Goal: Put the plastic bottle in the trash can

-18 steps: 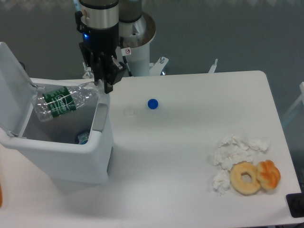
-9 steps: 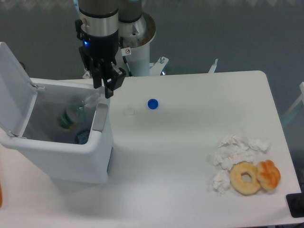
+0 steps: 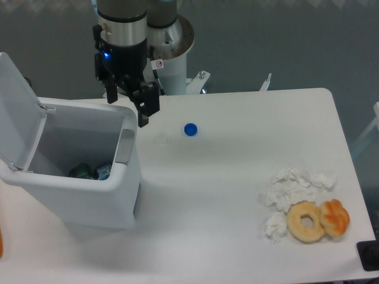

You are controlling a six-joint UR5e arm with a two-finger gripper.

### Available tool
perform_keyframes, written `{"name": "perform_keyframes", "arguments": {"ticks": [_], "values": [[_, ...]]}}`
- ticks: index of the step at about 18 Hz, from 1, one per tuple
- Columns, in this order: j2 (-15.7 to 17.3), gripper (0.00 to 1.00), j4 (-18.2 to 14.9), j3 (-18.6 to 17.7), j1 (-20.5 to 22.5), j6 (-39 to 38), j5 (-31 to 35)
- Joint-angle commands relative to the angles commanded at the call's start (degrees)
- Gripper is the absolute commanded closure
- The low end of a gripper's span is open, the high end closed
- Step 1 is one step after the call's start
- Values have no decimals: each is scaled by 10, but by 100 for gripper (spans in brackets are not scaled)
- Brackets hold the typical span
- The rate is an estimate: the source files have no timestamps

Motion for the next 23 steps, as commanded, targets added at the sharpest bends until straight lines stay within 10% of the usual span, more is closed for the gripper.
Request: {"name": "perform_keyframes", "arguments": {"ticks": [8,18,23], "values": [[-41,0,8,2,131,4,-4],[-181,0,15,49,172,103,78],[-226,0,78,52,193,143,82]]}}
